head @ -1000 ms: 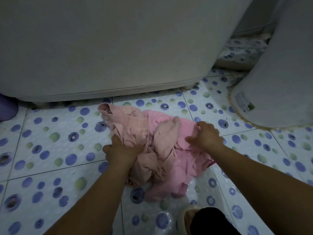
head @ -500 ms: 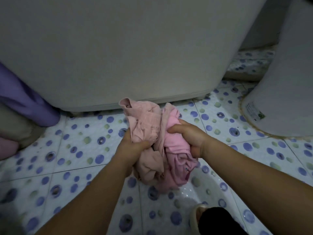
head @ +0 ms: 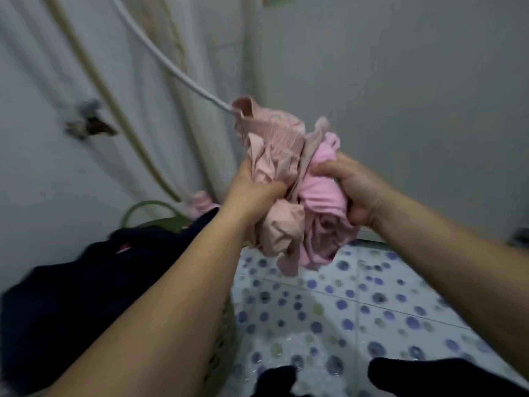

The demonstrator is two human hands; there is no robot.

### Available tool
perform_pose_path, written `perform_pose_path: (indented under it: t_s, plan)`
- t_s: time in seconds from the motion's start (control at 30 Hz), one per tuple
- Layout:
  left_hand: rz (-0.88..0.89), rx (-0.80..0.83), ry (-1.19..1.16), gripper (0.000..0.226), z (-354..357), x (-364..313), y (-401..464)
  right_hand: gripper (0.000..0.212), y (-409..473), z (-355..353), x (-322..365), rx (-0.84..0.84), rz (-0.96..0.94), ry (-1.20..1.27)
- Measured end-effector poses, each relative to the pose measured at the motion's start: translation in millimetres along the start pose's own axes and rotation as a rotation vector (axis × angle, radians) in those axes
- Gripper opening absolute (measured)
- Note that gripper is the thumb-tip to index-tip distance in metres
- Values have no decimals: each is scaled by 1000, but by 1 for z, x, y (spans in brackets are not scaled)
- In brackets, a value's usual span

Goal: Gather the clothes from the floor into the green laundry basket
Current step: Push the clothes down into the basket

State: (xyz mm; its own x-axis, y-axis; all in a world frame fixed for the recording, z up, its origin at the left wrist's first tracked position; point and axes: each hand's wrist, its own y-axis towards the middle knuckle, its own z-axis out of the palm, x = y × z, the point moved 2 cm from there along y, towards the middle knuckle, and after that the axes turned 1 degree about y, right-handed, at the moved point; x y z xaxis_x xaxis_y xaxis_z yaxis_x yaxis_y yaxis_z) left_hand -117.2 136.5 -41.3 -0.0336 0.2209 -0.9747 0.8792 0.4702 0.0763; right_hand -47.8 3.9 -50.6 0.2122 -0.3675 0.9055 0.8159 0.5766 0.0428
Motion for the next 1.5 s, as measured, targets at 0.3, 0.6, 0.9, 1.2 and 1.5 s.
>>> perform_pose_path:
  t_s: [0.3,0.6,0.9,1.2,1.5]
  plan:
    - [237,-495,235,88,-203,-71,-56,50,5,218,2,257,-80,178]
    - [-412,-216,998,121,-258,63,-79,60,14,214,-122,332,156,-1359]
    - [-470,246,1124,106,-227,149,-65,60,27,190,-189,769,105,-1694]
    - [-593,290,1142,107,-210,163,-63,70,30,182,-220,768,182,-1900]
    - [-483,192,1185,87,-193,117,-115,43,-12,156,-166,692,119,-1638]
